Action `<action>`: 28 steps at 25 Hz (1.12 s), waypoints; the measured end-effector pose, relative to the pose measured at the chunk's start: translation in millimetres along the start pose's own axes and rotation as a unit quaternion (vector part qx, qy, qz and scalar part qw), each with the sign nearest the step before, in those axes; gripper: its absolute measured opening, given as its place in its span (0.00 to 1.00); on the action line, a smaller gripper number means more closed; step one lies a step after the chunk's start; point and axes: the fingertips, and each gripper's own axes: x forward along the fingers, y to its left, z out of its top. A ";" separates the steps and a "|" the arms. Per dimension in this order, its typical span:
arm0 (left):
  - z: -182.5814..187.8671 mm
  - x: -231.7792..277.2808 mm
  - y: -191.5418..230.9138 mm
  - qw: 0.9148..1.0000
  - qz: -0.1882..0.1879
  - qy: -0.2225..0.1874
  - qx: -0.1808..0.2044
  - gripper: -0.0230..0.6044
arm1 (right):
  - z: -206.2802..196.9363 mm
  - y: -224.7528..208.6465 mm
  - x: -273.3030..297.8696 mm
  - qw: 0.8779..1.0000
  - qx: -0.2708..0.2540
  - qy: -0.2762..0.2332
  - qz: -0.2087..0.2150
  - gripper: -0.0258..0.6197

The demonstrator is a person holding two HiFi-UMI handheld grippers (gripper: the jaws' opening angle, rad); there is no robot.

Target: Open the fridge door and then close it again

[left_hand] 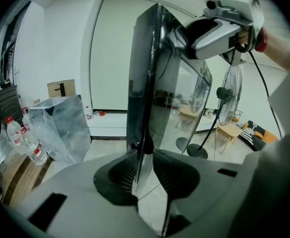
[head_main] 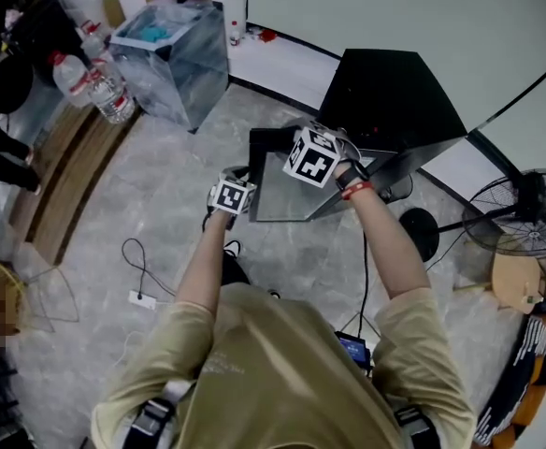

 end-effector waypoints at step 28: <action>-52.2 -63.9 -60.4 0.996 0.055 -0.003 -0.075 0.22 | -3.6 78.5 -38.1 0.998 -0.037 -0.040 -0.019 0.42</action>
